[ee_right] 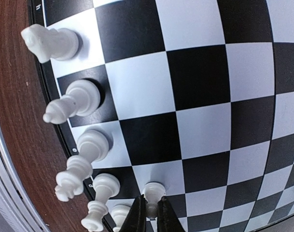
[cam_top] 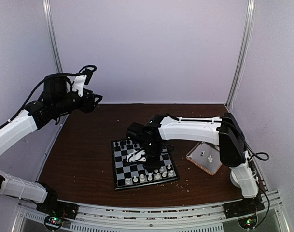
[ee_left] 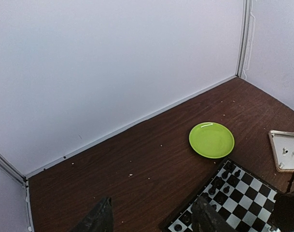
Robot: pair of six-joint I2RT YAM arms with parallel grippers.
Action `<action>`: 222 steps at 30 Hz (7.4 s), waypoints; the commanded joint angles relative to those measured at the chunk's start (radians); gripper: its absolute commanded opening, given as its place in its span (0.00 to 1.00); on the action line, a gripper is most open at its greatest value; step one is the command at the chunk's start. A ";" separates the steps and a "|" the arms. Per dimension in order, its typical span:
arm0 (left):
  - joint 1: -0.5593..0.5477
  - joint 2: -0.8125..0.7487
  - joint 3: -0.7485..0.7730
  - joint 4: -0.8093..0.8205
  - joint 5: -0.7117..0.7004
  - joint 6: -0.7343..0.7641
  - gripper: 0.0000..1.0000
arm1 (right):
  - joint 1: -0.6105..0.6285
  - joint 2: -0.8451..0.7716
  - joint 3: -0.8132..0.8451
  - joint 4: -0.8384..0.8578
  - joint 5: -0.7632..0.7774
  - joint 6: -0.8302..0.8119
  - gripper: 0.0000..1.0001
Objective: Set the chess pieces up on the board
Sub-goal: Place the pawn at e2, then pick up the pawn from the storage box.
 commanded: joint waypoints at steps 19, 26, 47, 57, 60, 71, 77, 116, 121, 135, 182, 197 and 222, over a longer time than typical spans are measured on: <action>0.006 -0.028 -0.007 0.033 0.010 0.021 0.57 | -0.004 0.052 0.075 -0.014 -0.011 0.015 0.11; 0.006 -0.032 -0.010 0.033 0.011 0.021 0.57 | -0.004 0.041 0.060 -0.016 -0.007 0.017 0.11; 0.007 -0.025 -0.013 0.035 0.013 0.026 0.57 | -0.009 -0.136 0.018 -0.023 0.051 0.013 0.26; 0.005 0.022 -0.004 0.032 0.081 -0.004 0.56 | -0.145 -0.487 -0.371 0.123 0.095 0.011 0.30; 0.005 0.042 0.004 0.029 0.110 -0.019 0.56 | -0.263 -0.570 -0.486 0.150 0.092 0.019 0.30; 0.005 0.059 0.015 0.020 0.130 -0.029 0.55 | -0.556 -0.682 -0.797 0.222 0.131 0.072 0.30; 0.005 0.066 0.015 0.018 0.137 -0.032 0.55 | -0.599 -0.617 -0.774 0.244 0.131 0.059 0.30; 0.005 0.093 0.019 0.018 0.156 -0.040 0.55 | -0.619 -0.322 -0.603 0.179 0.106 0.030 0.35; 0.005 0.099 0.019 0.019 0.159 -0.042 0.55 | -0.619 -0.308 -0.587 0.155 0.102 0.019 0.36; 0.006 0.097 0.021 0.018 0.164 -0.046 0.55 | -0.612 -0.360 -0.611 0.125 0.000 0.056 0.33; 0.005 0.129 0.024 0.017 0.167 -0.043 0.56 | -0.544 -0.258 -0.519 0.173 0.224 -0.307 0.28; 0.005 0.142 0.031 0.014 0.171 -0.044 0.56 | -0.544 -0.261 -0.468 0.162 0.169 -0.209 0.24; 0.005 0.124 0.030 0.014 0.176 -0.055 0.56 | -0.513 -0.231 -0.474 0.197 0.188 0.068 0.26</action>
